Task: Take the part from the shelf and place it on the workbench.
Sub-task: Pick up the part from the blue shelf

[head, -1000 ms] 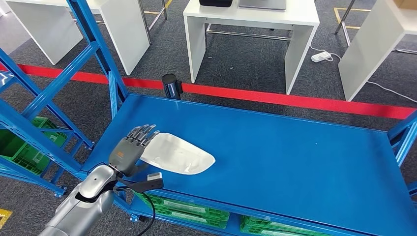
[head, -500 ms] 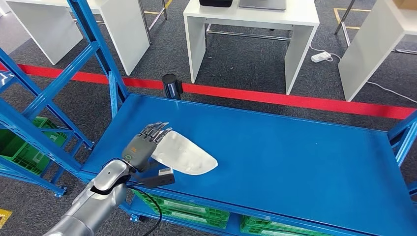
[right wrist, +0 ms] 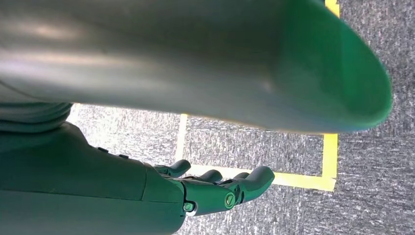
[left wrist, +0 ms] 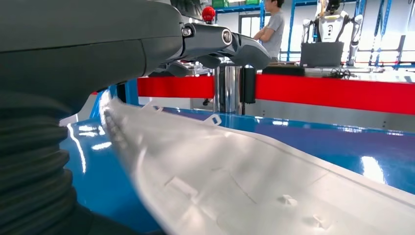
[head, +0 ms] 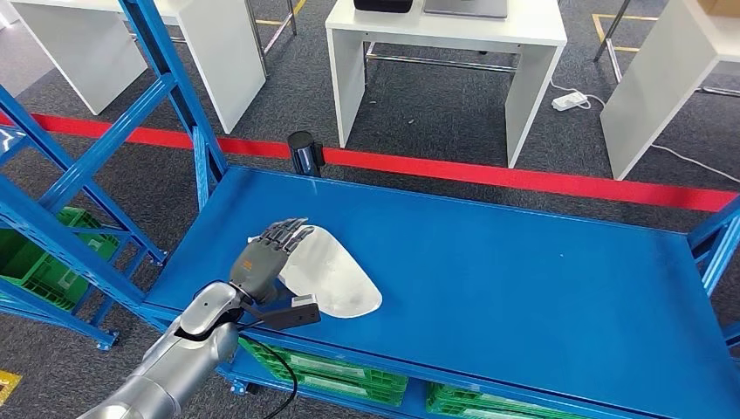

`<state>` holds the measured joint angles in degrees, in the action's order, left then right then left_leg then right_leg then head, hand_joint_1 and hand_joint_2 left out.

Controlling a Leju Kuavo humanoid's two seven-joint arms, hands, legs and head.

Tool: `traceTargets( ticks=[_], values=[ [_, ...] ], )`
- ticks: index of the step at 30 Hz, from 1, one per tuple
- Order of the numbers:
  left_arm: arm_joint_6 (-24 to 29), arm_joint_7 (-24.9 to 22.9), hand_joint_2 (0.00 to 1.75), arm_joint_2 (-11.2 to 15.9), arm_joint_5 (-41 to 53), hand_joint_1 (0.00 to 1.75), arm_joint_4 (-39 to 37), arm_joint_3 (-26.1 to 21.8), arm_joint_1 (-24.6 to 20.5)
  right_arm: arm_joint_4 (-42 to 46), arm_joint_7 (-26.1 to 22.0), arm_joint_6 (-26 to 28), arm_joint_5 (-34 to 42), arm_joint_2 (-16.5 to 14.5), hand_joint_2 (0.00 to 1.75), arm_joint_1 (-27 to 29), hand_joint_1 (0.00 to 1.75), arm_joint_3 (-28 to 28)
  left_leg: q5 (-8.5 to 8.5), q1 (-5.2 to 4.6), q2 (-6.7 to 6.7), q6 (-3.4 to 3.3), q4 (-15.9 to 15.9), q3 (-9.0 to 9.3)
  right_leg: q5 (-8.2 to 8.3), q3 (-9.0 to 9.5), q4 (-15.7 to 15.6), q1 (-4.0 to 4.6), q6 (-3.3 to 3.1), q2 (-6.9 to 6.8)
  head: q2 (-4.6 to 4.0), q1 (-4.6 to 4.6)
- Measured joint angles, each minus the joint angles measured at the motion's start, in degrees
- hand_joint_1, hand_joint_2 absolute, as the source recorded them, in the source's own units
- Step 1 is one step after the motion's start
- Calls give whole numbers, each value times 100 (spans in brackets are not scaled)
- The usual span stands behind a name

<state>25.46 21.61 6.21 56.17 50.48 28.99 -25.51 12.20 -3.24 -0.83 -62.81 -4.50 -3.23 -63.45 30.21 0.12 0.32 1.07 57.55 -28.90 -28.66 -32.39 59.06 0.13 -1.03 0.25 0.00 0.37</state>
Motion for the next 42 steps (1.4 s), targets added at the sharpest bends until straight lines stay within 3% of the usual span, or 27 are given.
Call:
traceTargets(
  ticks=[23, 24, 28, 42],
  values=[
    [9, -18, 175, -5, 7, 0, -187, 3, -74, 0, 5, 0, 5, 0, 0, -2, 0, 0, 0, 0, 0, 0, 0, 4, 0, 6, 0, 0, 0, -1, 0, 0],
    [4, -18, 175, -5, 7, 6, -188, 3, -76, 0, 5, 0, 6, 0, 0, -1, 0, 0, 0, 0, 0, 0, 0, 4, 0, 6, 0, 0, 0, -1, 0, 0],
    [-68, 33, 175, 3, 1, 175, -225, 5, -94, 0, 1, 0, 9, 0, 0, -1, 0, 0, 0, 0, 0, 0, 0, 5, 0, 6, 0, 0, 0, 0, 0, 0],
    [-224, 325, 175, 106, -173, 175, -587, 103, -343, 0, -62, 0, 34, -22, 0, -2, 0, -2, 0, 0, 0, 0, 0, 4, 0, 6, 0, 0, 0, 1, 0, 0]
  ],
)
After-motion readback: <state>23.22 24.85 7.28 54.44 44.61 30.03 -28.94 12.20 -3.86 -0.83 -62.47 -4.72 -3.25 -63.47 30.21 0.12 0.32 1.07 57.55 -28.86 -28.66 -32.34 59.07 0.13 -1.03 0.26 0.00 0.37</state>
